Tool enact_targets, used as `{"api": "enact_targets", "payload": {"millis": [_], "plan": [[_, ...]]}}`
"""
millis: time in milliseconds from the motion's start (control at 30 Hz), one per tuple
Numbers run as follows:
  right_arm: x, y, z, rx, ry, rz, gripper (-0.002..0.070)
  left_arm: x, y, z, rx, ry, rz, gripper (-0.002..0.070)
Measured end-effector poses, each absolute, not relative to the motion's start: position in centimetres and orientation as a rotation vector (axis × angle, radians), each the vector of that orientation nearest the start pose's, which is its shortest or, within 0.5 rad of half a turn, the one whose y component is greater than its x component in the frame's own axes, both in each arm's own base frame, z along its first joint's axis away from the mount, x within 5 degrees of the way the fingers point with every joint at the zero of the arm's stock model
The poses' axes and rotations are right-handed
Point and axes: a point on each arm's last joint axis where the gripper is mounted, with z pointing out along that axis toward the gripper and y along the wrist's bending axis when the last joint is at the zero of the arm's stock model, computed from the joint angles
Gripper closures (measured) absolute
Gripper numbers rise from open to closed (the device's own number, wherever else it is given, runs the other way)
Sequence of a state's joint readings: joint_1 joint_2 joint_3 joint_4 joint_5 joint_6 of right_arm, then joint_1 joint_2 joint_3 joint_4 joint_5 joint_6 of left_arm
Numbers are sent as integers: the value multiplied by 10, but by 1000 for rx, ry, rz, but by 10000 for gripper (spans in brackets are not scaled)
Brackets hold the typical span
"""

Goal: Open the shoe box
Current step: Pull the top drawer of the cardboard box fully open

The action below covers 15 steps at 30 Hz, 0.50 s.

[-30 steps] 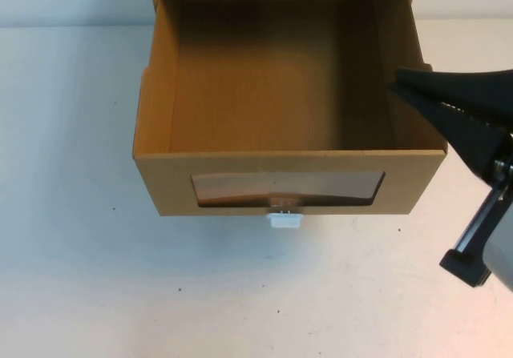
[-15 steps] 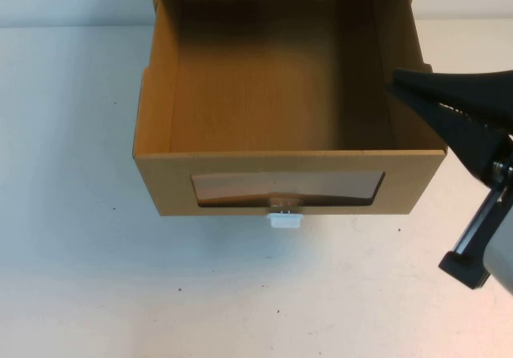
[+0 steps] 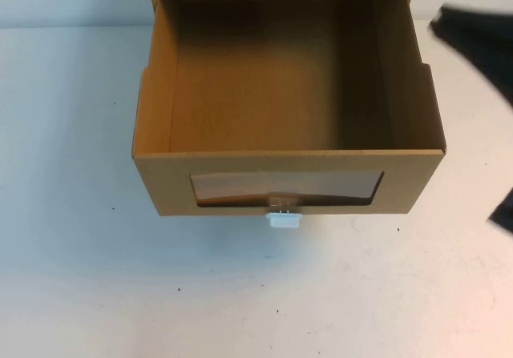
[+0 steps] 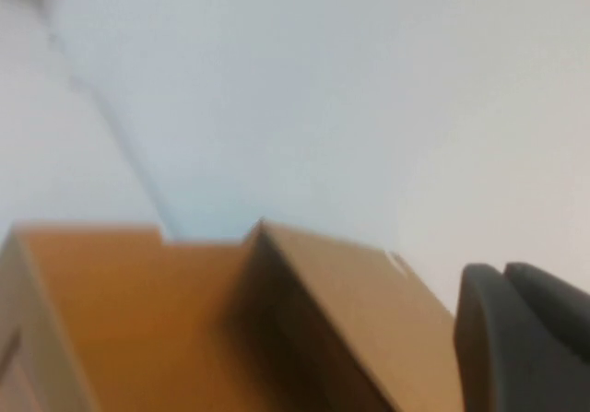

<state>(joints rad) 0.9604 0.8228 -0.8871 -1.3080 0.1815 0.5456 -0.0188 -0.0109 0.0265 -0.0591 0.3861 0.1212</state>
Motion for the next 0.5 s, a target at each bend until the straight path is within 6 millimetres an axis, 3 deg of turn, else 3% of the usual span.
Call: {"api": "enact_targets", "payload": {"millis": [133,233,367,500], "plan": [[115,109,436,-802,1119,258,690,52,-3,170,96,1882,12,680],[121,86,430,-540,1256,411,690,52,-3,170,96,1882,12,680],[121,55,397,-267,1390,439,690,52,-3,170,96,1882,12,680],[107,31,350,-113,1456,369,690,52,-3,170,96,1882,12,680]]}}
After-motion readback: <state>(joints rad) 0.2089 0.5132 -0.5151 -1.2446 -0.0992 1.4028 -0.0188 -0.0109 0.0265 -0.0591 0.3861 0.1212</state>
